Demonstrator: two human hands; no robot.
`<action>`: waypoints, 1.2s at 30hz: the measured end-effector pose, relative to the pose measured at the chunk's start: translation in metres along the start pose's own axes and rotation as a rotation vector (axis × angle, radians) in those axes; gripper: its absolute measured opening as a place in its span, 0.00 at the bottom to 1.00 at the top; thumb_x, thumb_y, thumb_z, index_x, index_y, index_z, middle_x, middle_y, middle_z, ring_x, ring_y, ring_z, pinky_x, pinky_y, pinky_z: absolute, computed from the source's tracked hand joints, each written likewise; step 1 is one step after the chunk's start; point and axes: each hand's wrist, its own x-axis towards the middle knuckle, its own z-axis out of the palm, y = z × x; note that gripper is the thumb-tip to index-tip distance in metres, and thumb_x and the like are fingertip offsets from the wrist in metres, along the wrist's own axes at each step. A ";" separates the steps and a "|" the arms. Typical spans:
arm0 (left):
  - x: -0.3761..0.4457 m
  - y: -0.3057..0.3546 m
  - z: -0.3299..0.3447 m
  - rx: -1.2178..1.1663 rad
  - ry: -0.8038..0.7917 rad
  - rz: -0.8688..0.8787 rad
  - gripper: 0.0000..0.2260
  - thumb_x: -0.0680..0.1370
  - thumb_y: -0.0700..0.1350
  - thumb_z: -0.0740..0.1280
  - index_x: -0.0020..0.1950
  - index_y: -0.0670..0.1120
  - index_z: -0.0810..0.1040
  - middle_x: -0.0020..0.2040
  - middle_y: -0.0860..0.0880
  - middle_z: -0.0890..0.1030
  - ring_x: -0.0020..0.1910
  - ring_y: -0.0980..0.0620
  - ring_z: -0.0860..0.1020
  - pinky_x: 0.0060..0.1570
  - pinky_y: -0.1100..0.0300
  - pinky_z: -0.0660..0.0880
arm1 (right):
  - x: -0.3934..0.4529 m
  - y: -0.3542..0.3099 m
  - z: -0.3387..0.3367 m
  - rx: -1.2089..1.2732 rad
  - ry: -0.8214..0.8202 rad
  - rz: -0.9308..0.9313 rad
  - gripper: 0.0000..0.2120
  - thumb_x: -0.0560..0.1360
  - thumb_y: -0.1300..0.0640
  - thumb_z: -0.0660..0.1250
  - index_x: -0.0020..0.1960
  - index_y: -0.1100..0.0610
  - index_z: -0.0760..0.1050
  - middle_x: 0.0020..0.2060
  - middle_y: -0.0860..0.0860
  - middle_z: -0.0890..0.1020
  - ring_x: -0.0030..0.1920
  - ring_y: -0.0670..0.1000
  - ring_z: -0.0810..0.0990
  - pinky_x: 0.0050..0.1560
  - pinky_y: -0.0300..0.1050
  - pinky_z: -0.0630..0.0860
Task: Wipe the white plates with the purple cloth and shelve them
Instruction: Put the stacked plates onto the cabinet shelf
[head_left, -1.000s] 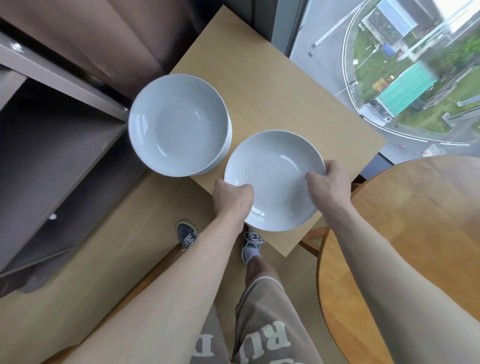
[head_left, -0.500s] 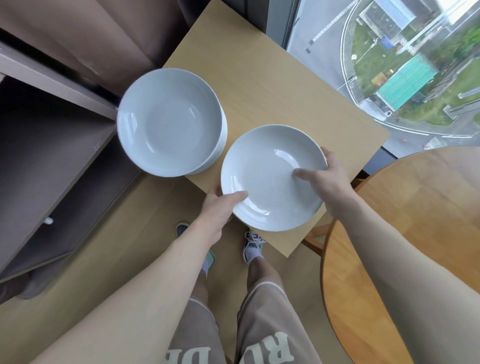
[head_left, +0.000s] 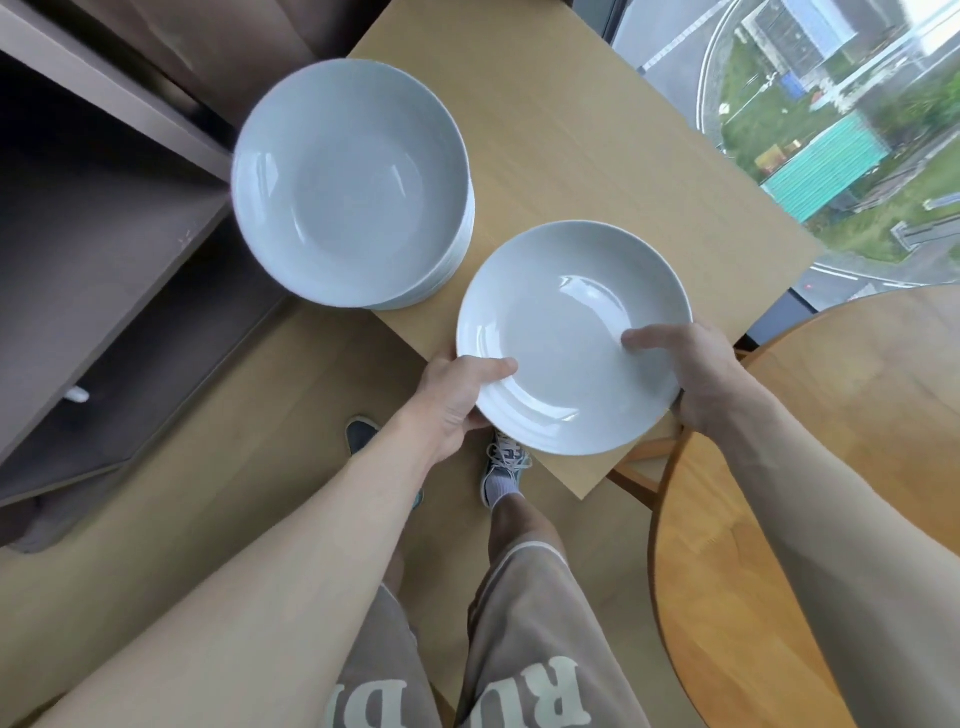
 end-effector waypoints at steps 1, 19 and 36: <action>-0.002 -0.004 0.000 0.001 -0.008 0.001 0.25 0.67 0.40 0.77 0.65 0.44 0.80 0.53 0.45 0.88 0.54 0.41 0.86 0.58 0.36 0.80 | -0.003 0.005 -0.001 0.003 0.008 0.004 0.17 0.73 0.65 0.70 0.57 0.49 0.77 0.48 0.52 0.84 0.48 0.58 0.84 0.46 0.57 0.84; -0.138 -0.033 -0.123 -0.163 0.100 0.027 0.28 0.64 0.44 0.74 0.65 0.50 0.81 0.54 0.49 0.88 0.56 0.45 0.85 0.57 0.46 0.81 | -0.127 0.030 0.081 -0.207 -0.207 -0.080 0.26 0.66 0.50 0.76 0.63 0.39 0.76 0.55 0.50 0.84 0.53 0.61 0.84 0.46 0.68 0.83; -0.147 0.012 -0.345 -0.335 0.424 0.178 0.13 0.75 0.43 0.71 0.59 0.50 0.83 0.51 0.49 0.88 0.52 0.46 0.85 0.54 0.45 0.81 | -0.104 -0.014 0.370 -0.474 -0.524 -0.255 0.29 0.64 0.49 0.75 0.65 0.43 0.76 0.56 0.46 0.84 0.56 0.55 0.84 0.53 0.60 0.84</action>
